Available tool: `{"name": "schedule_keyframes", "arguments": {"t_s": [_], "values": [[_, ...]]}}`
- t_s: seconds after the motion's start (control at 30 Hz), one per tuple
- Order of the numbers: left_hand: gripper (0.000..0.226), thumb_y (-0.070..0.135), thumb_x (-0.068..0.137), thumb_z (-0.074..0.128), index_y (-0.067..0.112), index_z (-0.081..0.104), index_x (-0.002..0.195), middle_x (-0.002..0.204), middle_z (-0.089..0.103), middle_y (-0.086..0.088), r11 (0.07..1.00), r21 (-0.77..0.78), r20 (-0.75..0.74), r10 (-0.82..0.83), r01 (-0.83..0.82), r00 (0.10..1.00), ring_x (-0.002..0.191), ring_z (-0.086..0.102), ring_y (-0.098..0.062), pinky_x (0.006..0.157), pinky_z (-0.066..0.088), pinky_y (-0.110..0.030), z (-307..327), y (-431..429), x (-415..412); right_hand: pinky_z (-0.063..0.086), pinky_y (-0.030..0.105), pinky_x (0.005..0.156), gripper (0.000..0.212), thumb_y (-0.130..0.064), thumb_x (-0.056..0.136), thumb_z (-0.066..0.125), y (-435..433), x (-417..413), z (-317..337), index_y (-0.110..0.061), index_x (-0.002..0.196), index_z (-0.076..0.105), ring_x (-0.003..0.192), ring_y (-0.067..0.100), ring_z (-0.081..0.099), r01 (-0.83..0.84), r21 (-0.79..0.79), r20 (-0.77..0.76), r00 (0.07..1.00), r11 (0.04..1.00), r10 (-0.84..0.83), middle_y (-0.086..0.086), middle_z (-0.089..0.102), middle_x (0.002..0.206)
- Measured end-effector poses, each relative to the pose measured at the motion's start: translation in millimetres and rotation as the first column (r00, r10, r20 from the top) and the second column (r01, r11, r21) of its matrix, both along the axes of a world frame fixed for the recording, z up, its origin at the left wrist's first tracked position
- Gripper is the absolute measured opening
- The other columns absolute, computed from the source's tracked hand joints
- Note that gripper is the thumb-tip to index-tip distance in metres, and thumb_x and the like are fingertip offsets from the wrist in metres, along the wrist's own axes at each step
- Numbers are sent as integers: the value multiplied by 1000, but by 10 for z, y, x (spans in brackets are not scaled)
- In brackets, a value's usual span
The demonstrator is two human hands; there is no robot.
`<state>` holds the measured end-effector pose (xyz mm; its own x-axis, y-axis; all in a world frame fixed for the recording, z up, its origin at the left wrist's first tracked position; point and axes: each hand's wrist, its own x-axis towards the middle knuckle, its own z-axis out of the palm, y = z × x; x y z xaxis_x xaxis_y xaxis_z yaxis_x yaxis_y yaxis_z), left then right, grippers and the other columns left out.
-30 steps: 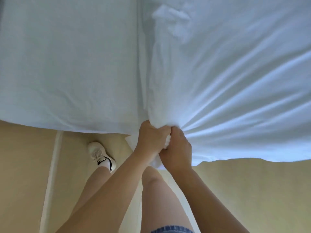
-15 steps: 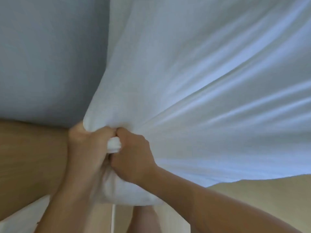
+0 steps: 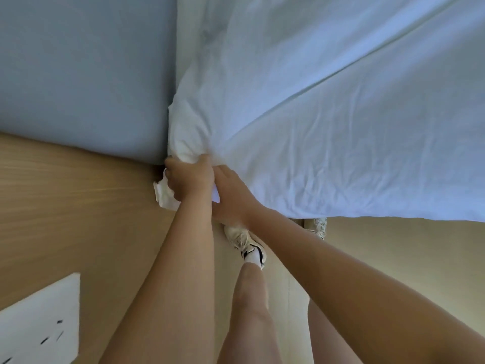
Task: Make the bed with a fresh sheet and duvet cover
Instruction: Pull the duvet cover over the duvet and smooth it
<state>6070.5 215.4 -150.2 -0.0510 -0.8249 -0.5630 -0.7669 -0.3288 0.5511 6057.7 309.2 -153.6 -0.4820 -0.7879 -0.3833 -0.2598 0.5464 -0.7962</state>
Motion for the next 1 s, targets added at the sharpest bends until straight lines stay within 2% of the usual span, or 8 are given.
{"name": "schedule_keyframes", "arguments": {"t_s": [0.37,0.5,0.57,0.63,0.7,0.77,0.87,1.0], "values": [[76,36,75,70,14,34,139,135,46,-5,985,-120,78,-113,121,991,123,47,-27,100,39,-49,41,164,54,26,31,100,53,-22,85,63,645,-225,-10,-8,133,44,124,30,34,227,217,-171,966,949,-192,10,39,134],[89,58,57,74,19,42,130,128,55,1,985,5,117,-174,175,978,117,52,-25,101,39,-46,24,168,222,21,52,109,100,-45,65,78,913,-287,-132,-17,148,28,139,39,22,83,458,-419,898,885,133,18,24,151],[67,51,63,79,17,53,115,114,61,2,984,102,48,-150,144,988,105,57,-23,92,44,-34,53,152,250,34,60,100,113,-39,47,88,1023,-362,-262,-13,144,36,131,44,39,21,550,-485,822,835,298,24,40,143],[35,35,74,78,19,58,98,94,62,6,981,100,-53,-158,163,986,92,58,-20,79,46,-28,124,137,226,51,48,78,99,-22,40,91,1052,-504,-310,-6,128,47,105,41,60,5,598,-521,763,802,384,23,59,117],[20,25,78,75,17,61,89,79,60,10,986,-1,-125,-165,166,978,82,61,-16,70,47,-24,244,132,163,49,35,61,65,-11,57,83,948,-690,-199,-4,113,52,86,33,62,-46,581,-477,790,812,386,15,61,101],[11,20,79,74,19,62,78,69,59,14,987,-115,-163,-132,114,978,66,60,-4,61,45,-20,428,124,129,44,35,68,36,-9,82,59,814,-826,-22,-8,117,50,93,33,59,-84,504,-363,883,860,298,11,59,108],[14,16,80,73,25,62,79,73,59,19,959,-279,-213,-107,45,971,61,58,13,57,45,-8,800,28,229,37,30,70,36,-9,85,49,713,-775,455,-15,120,52,98,34,57,-79,431,-243,949,899,200,9,63,107],[35,25,85,66,7,53,112,111,59,-7,870,-448,190,-130,204,973,103,56,-26,78,41,-31,906,-13,340,28,29,57,24,-6,77,48,577,-423,768,-21,95,45,79,32,50,-197,441,-264,904,876,336,0,55,83]]}}
